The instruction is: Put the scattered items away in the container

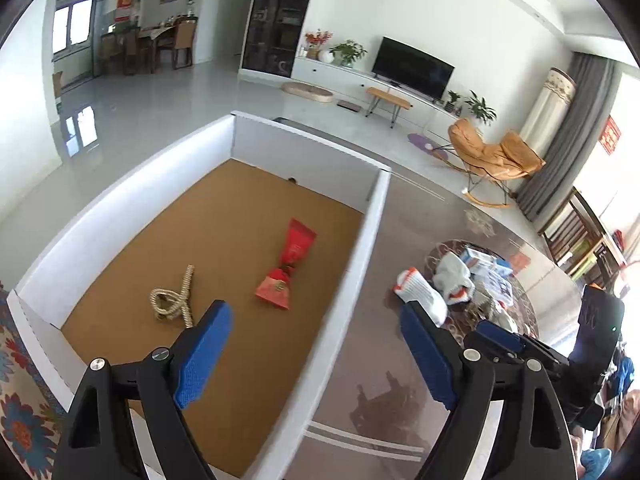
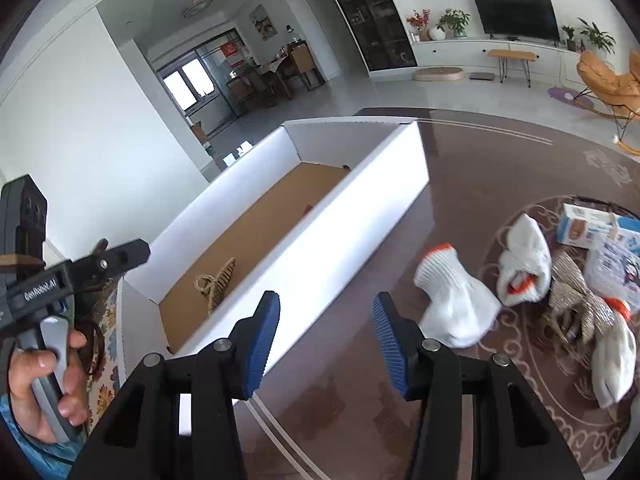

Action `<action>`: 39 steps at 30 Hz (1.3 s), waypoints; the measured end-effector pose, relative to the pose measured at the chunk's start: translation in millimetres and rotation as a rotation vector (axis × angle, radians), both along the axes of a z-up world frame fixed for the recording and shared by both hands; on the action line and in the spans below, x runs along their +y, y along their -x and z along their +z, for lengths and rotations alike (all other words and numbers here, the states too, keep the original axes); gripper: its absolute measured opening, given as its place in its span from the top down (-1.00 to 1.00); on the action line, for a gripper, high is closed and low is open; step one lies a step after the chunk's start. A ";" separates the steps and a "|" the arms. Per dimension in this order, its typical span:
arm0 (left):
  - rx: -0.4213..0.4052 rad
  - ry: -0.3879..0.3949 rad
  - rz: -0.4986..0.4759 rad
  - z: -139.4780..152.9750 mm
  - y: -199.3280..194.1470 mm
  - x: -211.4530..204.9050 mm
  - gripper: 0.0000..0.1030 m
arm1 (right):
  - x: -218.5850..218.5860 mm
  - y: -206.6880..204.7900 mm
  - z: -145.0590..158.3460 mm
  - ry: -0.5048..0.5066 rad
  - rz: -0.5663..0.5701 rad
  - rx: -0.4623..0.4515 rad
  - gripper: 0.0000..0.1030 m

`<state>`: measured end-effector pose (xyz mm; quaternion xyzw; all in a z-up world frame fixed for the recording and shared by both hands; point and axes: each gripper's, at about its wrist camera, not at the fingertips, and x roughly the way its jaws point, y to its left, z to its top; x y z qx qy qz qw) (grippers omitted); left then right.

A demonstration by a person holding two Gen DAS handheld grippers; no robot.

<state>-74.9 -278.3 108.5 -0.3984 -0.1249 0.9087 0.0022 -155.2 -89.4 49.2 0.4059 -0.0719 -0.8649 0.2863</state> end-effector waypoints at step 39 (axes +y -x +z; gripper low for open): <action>-0.117 0.236 -0.320 -166.0 3.3 296.0 -1.00 | 291.5 -137.5 -90.9 -0.379 -0.468 0.005 -0.09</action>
